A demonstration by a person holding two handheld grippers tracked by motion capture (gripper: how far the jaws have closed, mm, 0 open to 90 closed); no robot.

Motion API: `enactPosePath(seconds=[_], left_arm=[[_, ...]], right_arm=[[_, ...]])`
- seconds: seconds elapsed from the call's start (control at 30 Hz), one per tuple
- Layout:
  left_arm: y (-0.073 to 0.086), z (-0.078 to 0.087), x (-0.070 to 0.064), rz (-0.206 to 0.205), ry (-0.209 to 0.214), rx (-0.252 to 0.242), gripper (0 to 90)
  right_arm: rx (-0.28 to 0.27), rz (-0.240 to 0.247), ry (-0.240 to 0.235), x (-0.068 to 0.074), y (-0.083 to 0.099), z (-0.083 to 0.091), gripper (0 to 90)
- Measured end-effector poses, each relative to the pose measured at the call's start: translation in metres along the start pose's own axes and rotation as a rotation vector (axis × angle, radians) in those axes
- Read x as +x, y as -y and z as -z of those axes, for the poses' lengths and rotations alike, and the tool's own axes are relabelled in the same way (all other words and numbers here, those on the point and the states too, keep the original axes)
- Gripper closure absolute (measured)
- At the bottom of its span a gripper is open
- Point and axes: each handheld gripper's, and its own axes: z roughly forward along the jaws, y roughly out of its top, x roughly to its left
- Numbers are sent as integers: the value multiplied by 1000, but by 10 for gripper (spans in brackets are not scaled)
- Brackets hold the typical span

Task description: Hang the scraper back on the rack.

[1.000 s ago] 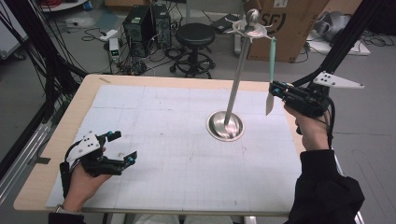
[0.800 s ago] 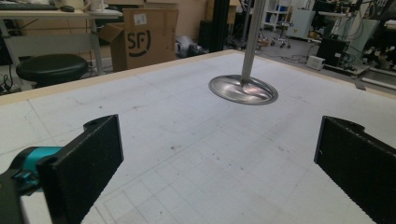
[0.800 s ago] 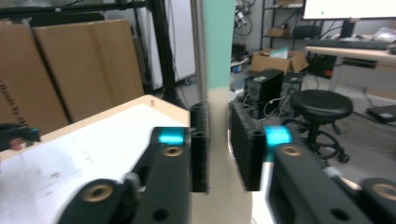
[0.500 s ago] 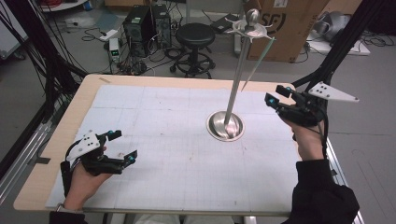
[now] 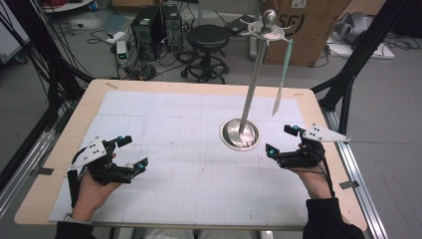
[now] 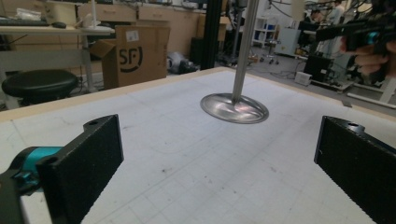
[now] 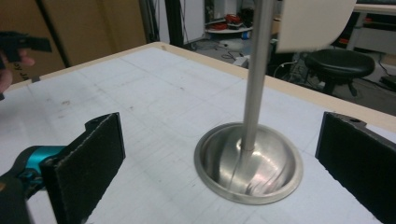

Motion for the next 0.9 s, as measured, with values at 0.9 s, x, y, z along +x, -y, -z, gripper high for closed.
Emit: enactPosePath(seconds=[0.9], left_arm=[[11,4,12,-2,-71,51,17]], right_arm=[[-25,-95,107,-20,80,16,4]])
